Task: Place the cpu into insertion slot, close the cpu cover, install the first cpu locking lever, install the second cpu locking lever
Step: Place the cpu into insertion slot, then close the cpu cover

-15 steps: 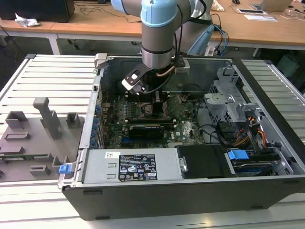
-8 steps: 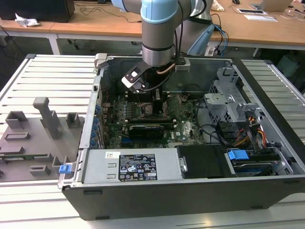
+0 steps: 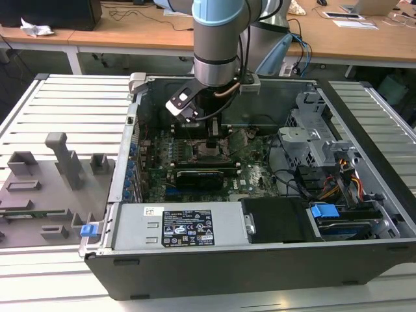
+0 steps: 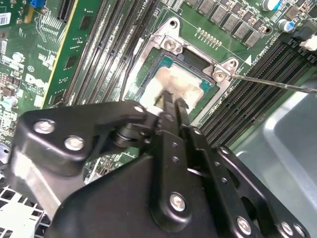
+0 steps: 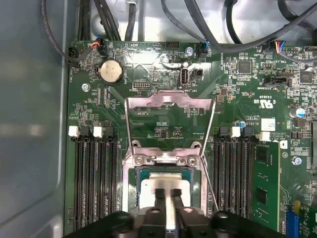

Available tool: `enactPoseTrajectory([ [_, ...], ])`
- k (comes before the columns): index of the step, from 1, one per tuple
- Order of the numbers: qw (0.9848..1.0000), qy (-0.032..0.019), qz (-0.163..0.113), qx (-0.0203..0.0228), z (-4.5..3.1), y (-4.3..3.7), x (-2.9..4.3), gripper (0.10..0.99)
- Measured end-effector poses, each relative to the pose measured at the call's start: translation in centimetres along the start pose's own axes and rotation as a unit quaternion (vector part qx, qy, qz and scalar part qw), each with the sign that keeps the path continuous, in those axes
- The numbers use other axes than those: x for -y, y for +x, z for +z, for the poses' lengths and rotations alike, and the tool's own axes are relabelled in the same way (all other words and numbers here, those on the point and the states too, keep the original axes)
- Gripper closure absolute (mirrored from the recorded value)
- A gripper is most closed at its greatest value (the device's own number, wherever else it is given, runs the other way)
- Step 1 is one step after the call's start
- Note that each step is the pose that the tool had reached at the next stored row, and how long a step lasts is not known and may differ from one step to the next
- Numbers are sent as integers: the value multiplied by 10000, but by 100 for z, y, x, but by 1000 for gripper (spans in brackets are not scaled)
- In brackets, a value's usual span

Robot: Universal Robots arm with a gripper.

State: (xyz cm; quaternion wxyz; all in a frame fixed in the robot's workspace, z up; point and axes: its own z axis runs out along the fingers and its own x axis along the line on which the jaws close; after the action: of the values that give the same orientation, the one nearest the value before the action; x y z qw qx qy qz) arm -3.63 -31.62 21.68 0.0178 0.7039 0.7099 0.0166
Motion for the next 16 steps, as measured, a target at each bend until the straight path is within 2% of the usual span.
enactPoseTrajectory([
  [1, 10000, 0, 0, 0, -8, 0, 0, 914],
  [2, 10000, 0, 0, 0, -17, 0, -1, 976],
  [16, 10000, 0, 0, 0, -98, 0, -5, 976],
])
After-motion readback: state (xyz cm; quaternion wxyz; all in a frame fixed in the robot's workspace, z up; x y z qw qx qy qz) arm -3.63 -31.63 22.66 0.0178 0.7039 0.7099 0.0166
